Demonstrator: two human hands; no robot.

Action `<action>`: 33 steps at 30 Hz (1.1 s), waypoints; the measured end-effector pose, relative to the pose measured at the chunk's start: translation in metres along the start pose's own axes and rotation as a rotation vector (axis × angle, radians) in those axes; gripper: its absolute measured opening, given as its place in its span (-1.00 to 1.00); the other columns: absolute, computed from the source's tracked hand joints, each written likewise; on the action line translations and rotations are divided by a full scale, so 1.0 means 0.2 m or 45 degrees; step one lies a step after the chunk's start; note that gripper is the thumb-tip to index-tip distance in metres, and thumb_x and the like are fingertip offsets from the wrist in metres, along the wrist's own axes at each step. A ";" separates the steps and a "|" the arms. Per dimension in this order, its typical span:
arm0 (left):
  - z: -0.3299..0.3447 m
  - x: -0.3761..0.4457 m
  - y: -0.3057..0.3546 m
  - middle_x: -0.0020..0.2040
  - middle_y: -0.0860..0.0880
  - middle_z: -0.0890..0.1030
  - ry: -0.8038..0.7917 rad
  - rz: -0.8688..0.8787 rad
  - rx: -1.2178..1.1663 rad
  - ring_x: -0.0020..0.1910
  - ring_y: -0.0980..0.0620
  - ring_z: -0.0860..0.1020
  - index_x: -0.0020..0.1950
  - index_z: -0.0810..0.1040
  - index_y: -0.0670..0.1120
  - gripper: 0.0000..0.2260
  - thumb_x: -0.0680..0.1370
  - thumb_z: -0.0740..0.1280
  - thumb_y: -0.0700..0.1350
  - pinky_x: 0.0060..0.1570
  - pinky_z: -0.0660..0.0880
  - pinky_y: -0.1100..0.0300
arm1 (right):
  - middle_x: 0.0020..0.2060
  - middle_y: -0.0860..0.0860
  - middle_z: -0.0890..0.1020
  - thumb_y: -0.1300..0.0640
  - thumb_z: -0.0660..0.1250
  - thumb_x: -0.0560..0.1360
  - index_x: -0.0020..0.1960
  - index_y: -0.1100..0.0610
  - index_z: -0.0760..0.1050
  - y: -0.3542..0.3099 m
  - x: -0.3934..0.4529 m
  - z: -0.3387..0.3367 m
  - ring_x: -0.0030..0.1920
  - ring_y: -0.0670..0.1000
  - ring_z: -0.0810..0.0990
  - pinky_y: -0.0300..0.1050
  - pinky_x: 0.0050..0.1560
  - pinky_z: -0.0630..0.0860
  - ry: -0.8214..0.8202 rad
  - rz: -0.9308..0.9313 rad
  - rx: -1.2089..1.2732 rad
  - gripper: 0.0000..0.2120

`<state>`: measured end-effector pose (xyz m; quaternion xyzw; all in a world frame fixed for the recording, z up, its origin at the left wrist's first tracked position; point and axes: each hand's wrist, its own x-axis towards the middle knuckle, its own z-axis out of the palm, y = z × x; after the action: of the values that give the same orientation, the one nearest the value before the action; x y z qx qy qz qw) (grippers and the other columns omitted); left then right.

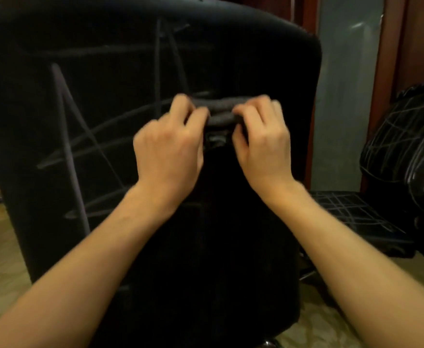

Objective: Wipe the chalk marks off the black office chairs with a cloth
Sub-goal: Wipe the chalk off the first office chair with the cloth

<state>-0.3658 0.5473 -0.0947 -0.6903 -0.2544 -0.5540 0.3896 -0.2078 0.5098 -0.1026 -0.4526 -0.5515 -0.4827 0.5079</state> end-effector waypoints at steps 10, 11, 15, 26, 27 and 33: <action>-0.01 -0.04 -0.04 -0.03 -0.16 0.60 -0.037 0.147 -0.006 -0.29 -0.19 0.56 0.08 0.63 -0.11 -0.83 0.50 0.39 -0.18 -0.41 0.41 0.03 | -0.07 0.26 0.58 0.38 0.28 0.48 0.03 0.36 0.57 0.01 -0.04 -0.04 -0.12 0.28 0.53 0.14 -0.08 0.50 -0.066 -0.145 -0.046 -0.83; -0.02 0.09 -0.06 0.00 -0.17 0.59 0.026 0.119 0.016 -0.26 -0.22 0.57 0.08 0.62 -0.10 -0.84 0.51 0.37 -0.17 -0.41 0.41 0.02 | -0.05 0.26 0.58 0.37 0.27 0.48 0.04 0.34 0.57 0.01 0.08 -0.04 -0.10 0.28 0.53 0.10 -0.07 0.48 -0.002 -0.145 -0.075 -0.83; -0.08 0.43 -0.10 0.09 -0.15 0.58 0.181 0.021 0.038 -0.16 -0.19 0.58 0.10 0.60 -0.12 -0.82 0.61 0.24 -0.12 -0.37 0.46 -0.04 | -0.01 0.21 0.59 0.34 0.25 0.51 0.05 0.30 0.58 -0.02 0.44 -0.05 -0.05 0.20 0.55 -0.10 -0.07 0.44 0.186 -0.095 -0.139 -0.82; -0.02 -0.02 -0.10 0.00 -0.14 0.61 -0.019 0.180 -0.094 -0.26 -0.19 0.59 0.11 0.63 -0.11 -0.84 0.58 0.31 -0.15 -0.44 0.49 0.00 | -0.08 0.27 0.58 0.37 0.24 0.48 0.03 0.36 0.57 -0.02 0.00 -0.02 -0.13 0.28 0.52 0.17 -0.13 0.51 -0.068 -0.226 -0.081 -0.81; -0.04 0.08 -0.12 0.01 -0.15 0.60 0.044 0.149 -0.067 -0.23 -0.22 0.59 0.11 0.62 -0.10 -0.84 0.58 0.29 -0.13 -0.43 0.48 -0.02 | -0.06 0.27 0.58 0.35 0.24 0.48 0.04 0.35 0.57 -0.03 0.11 -0.03 -0.11 0.29 0.52 0.14 -0.09 0.50 -0.023 -0.224 -0.089 -0.81; -0.15 0.39 -0.20 0.15 -0.15 0.55 0.219 -0.088 -0.029 -0.09 -0.18 0.56 0.20 0.57 -0.11 -0.78 0.62 0.23 -0.08 -0.28 0.28 0.09 | -0.02 0.21 0.58 0.35 0.27 0.44 0.03 0.29 0.57 -0.15 0.50 -0.02 -0.08 0.19 0.54 -0.05 -0.14 0.49 0.191 -0.174 -0.102 -0.80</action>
<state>-0.3942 0.5381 -0.0070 -0.6355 -0.2373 -0.6272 0.3827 -0.2447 0.5022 -0.0058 -0.3965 -0.5217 -0.5704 0.4953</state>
